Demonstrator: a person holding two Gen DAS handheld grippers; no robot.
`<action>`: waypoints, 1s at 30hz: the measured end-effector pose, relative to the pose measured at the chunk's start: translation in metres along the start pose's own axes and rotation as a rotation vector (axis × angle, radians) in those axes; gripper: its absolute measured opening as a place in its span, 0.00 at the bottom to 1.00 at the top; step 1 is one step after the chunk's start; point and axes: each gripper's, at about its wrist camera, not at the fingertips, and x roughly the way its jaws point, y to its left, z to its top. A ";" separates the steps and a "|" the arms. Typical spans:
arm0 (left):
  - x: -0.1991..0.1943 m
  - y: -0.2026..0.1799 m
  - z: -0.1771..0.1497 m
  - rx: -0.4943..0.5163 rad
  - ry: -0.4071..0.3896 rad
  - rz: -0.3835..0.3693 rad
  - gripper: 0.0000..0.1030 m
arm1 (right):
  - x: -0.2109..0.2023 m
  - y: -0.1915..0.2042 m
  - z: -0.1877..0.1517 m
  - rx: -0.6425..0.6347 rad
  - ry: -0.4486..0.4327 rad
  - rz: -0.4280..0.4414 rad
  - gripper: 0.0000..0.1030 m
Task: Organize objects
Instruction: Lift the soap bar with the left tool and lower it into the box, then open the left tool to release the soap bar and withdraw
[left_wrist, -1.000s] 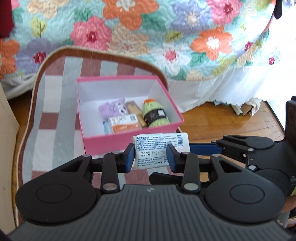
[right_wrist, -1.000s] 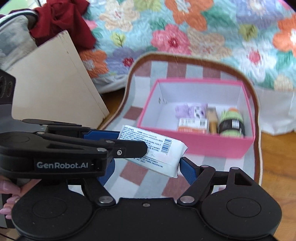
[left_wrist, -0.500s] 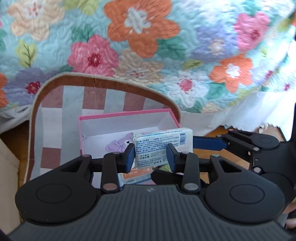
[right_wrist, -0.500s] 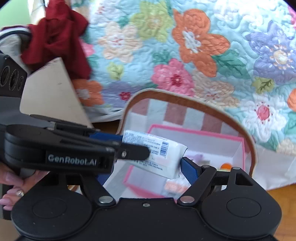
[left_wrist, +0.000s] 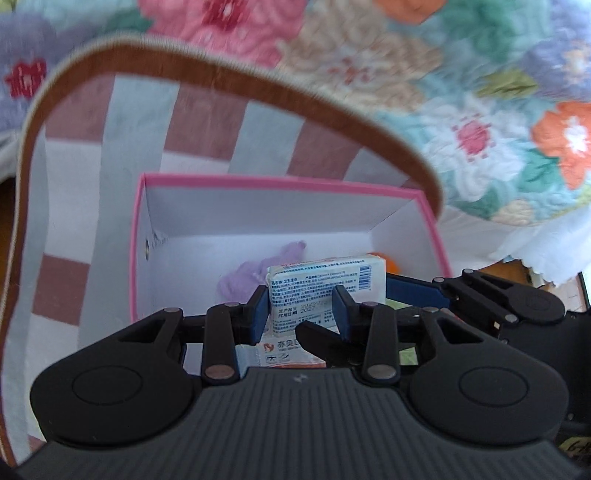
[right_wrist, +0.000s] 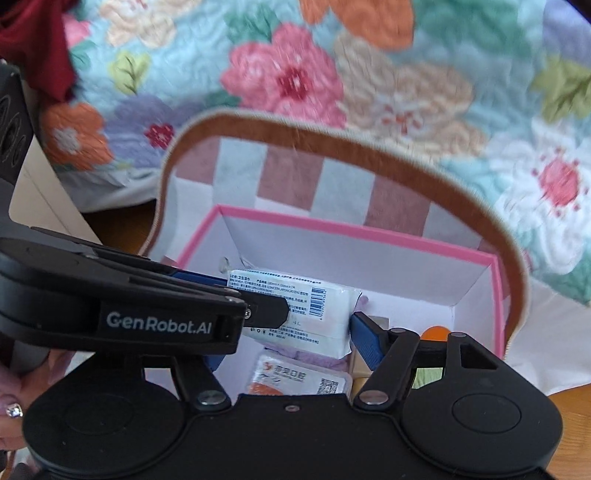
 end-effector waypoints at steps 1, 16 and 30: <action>0.006 0.001 0.000 -0.005 0.011 0.003 0.35 | 0.007 -0.004 -0.002 0.008 0.013 0.005 0.71; 0.046 0.021 -0.012 -0.001 0.060 0.063 0.33 | 0.052 -0.024 -0.020 0.094 0.103 0.048 0.71; 0.054 0.016 -0.028 0.012 0.035 0.136 0.31 | 0.006 -0.016 -0.044 0.124 0.018 0.056 0.71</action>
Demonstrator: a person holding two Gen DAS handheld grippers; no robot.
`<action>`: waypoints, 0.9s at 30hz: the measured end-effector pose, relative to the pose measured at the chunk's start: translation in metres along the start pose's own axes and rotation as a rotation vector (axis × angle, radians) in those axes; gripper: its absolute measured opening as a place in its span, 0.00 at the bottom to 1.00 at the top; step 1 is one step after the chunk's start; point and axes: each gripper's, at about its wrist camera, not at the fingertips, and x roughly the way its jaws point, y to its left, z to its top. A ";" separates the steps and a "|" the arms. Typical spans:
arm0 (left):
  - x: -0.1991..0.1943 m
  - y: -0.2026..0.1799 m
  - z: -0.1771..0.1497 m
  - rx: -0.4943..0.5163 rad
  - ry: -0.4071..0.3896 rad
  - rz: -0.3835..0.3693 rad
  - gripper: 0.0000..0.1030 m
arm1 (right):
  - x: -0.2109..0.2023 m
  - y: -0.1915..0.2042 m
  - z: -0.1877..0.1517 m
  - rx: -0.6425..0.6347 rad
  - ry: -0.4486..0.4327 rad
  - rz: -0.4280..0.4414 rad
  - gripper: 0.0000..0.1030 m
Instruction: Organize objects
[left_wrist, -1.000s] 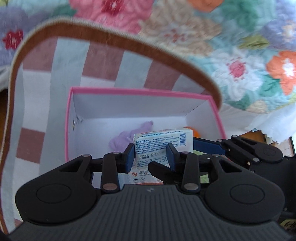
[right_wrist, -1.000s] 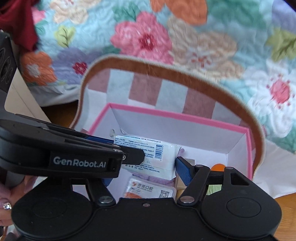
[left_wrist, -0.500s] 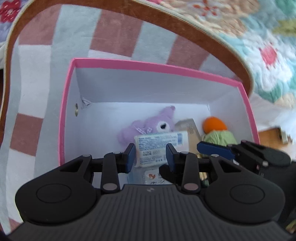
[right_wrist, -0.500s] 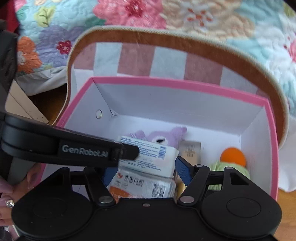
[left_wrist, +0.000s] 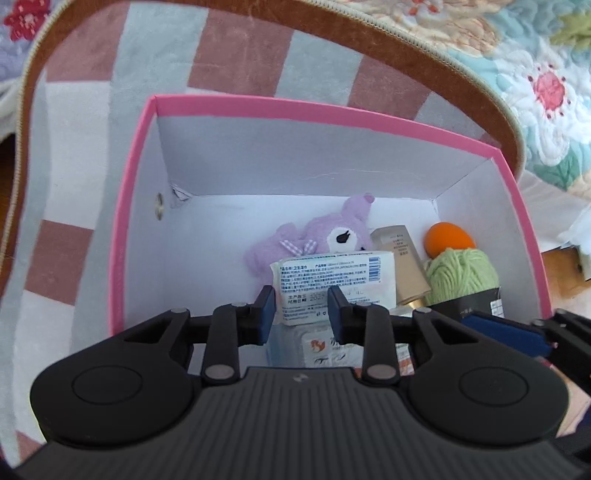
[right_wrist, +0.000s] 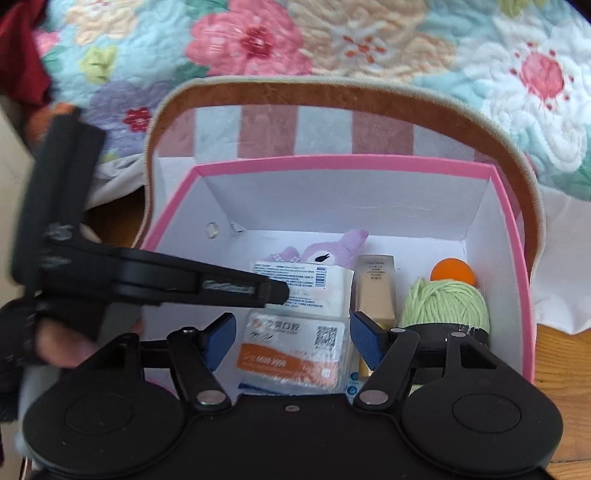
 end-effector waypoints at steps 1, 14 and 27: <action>-0.005 -0.001 -0.001 0.008 -0.009 0.003 0.34 | -0.005 0.002 -0.002 -0.010 -0.004 -0.002 0.71; -0.155 -0.017 -0.019 0.033 -0.092 0.038 0.79 | -0.090 0.017 -0.005 0.003 -0.070 -0.036 0.73; -0.232 -0.031 -0.069 0.065 -0.033 0.158 0.95 | -0.176 0.054 -0.021 -0.030 -0.074 -0.121 0.79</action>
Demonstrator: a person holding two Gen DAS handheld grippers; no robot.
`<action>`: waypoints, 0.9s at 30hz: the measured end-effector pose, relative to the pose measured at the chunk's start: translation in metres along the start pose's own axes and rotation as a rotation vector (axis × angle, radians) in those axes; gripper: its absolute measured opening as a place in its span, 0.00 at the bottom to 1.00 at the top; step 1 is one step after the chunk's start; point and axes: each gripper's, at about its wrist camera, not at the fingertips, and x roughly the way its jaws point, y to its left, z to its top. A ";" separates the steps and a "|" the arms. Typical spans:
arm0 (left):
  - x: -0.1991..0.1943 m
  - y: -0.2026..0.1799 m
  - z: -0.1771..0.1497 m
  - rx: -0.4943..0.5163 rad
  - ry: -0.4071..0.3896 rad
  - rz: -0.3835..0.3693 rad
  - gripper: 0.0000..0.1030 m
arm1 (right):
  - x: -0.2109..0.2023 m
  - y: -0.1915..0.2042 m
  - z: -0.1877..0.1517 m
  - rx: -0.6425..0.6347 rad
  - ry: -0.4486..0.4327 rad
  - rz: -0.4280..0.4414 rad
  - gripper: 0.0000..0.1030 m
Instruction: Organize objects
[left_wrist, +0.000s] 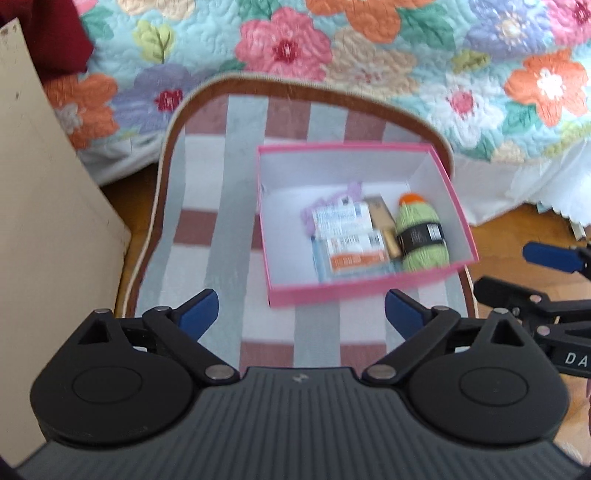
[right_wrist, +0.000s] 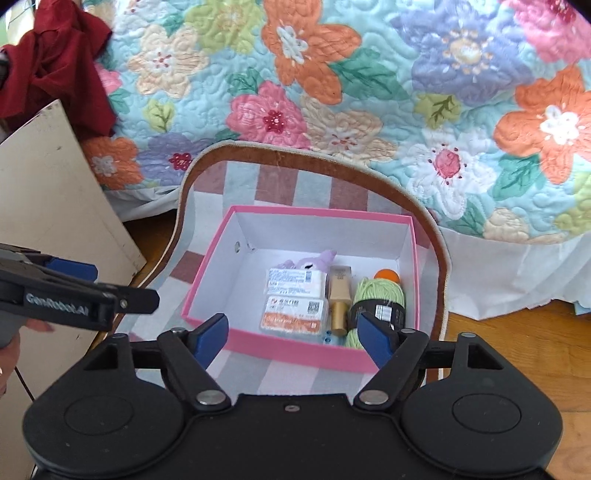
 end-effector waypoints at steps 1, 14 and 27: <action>-0.003 -0.001 -0.004 -0.002 0.007 -0.010 0.95 | -0.005 0.002 -0.002 -0.003 -0.001 0.000 0.80; -0.032 -0.006 -0.049 0.027 0.026 -0.003 0.95 | -0.041 0.015 -0.036 0.035 0.013 -0.048 0.92; -0.038 0.003 -0.065 0.000 0.040 0.021 0.96 | -0.035 0.013 -0.053 0.090 0.066 -0.070 1.00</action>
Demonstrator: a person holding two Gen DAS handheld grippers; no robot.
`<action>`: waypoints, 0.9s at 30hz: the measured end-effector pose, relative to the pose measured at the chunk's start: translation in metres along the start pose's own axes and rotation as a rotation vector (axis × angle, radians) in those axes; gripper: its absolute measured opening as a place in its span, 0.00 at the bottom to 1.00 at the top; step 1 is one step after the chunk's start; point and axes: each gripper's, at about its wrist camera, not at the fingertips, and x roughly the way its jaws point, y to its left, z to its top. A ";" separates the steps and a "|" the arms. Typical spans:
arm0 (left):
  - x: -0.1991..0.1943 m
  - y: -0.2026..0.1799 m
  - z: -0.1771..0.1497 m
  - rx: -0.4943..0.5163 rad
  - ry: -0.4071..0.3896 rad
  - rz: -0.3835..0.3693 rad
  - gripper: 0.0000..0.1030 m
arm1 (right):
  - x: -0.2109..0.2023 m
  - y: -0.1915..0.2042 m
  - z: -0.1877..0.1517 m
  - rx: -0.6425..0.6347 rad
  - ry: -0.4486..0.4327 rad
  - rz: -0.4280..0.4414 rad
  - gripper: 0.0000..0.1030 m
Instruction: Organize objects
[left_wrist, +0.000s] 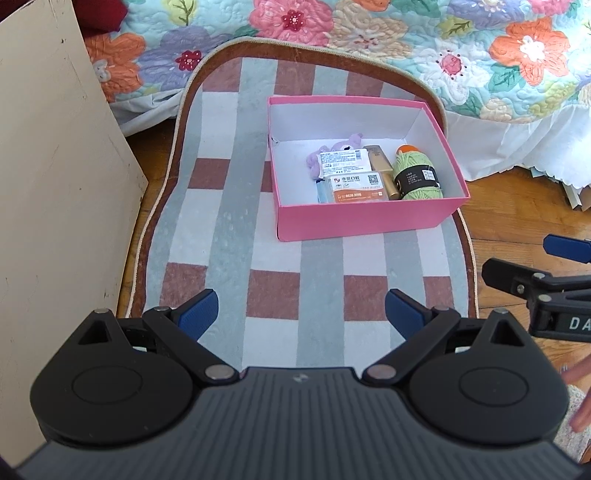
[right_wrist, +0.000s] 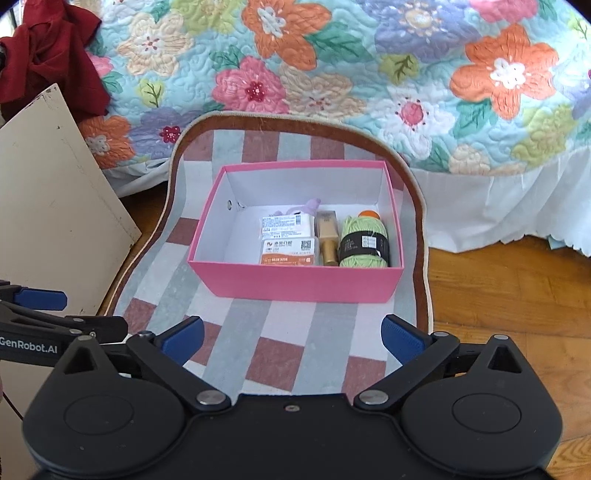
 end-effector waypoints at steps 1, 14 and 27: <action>0.000 0.000 0.000 0.000 0.002 0.000 0.96 | 0.001 0.000 -0.001 -0.004 0.004 -0.008 1.00; 0.001 0.002 -0.005 -0.018 0.024 -0.005 0.96 | 0.003 0.004 -0.009 -0.064 0.049 -0.067 1.00; 0.009 -0.001 -0.007 -0.012 0.050 -0.008 0.96 | 0.006 -0.002 -0.015 -0.039 0.074 -0.096 1.00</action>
